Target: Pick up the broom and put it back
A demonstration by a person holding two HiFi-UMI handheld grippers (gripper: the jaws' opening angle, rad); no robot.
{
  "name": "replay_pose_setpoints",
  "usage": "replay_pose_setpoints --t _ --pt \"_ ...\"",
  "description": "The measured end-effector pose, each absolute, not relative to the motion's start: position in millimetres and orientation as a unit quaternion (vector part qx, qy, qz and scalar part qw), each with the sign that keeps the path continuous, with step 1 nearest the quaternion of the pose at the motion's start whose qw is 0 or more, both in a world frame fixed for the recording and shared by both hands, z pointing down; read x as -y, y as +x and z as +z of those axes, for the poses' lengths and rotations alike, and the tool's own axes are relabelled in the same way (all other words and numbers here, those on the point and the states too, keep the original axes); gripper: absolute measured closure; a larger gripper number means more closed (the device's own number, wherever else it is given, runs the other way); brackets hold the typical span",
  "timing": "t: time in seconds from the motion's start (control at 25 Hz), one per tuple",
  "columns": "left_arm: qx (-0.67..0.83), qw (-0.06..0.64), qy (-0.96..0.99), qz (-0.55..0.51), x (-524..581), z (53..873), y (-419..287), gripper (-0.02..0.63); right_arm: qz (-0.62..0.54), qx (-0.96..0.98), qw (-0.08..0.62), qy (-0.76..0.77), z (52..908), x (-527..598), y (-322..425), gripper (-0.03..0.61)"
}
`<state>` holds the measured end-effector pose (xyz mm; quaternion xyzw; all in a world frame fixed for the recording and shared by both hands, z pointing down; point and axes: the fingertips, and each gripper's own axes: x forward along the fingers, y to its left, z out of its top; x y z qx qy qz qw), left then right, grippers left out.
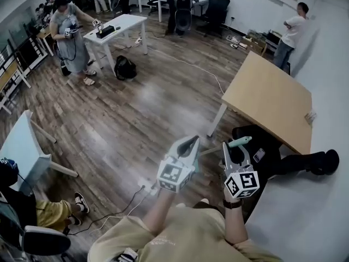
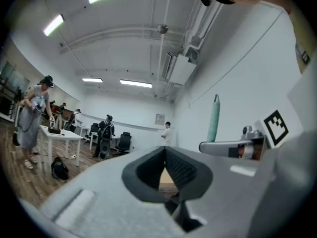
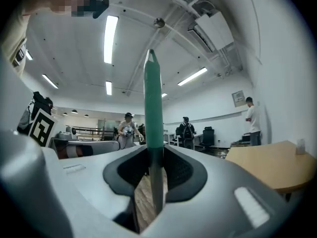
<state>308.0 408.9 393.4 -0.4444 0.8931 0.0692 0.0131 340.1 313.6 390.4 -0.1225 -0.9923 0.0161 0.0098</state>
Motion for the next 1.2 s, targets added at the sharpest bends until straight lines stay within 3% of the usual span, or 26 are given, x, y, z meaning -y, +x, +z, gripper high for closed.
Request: replay_pose_setpoints --t 0.4,0.64,0.88,1.2 --pt "-0.957 0.009 -0.284 0.064 -486.4 403.1 163.3 0.612 0.065 0.949 0.034 -0.305 414.0 -391.8 154.1 0.486" --pt "-0.974 0.012 -0.223 0.036 -449.9 385.2 58.2 0.612 0.081 0.92 0.019 -0.384 387.6 -378.7 49.4 0.486" --pt "-0.985 0.044 -0.168 0.018 -414.9 360.7 -13.4 0.612 0.033 0.921 -0.021 -0.388 368.1 -336.9 -23.8 0.485" --pt "-0.981 0.01 -0.192 0.013 -385.9 383.6 -110.3 0.612 0.038 0.934 -0.006 -0.355 392.2 -296.9 -134.2 0.466"
